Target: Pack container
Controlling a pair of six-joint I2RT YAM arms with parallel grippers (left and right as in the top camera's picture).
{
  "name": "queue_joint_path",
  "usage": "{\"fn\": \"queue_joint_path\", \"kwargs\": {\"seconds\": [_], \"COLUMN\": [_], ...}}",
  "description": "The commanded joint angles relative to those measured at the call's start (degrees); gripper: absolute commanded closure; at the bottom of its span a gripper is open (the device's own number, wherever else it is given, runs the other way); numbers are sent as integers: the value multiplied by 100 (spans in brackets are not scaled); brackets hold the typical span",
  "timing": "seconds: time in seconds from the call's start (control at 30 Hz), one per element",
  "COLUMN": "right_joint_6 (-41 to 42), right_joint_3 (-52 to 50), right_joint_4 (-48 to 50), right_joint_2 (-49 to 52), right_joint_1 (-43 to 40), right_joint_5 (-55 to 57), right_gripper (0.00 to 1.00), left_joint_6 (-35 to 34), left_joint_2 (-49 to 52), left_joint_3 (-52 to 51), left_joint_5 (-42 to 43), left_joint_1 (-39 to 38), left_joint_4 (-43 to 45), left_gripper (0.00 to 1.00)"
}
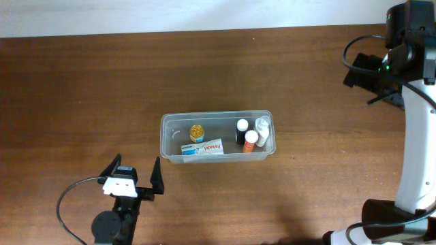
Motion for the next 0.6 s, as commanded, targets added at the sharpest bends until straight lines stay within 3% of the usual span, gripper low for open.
{"fn": "queue_joint_path", "kwargs": {"seconds": [0.0,0.2,0.37,0.57], "right_joint_6": [44,44,42,35], "right_joint_3": [59,59,-107,-1237], "right_joint_4": [0,4,146,1676], "right_joint_2": [-28,-479,-1355,-2444], "right_joint_1": [-22,61,704,1388], "right_joint_5": [9,13,275,597], "right_gripper": [2,2,2,2], "left_joint_6": [90,90,90,90], "left_joint_2": [-50,-50,-50,-50], "left_joint_3": [-24,-24,-24,-24], "left_joint_5": [-44,-44,-44,-44], "left_joint_1": [24,24,24,24], "left_joint_4": [-28,-28,-28,-28], "left_gripper": [1,0,0,1]}}
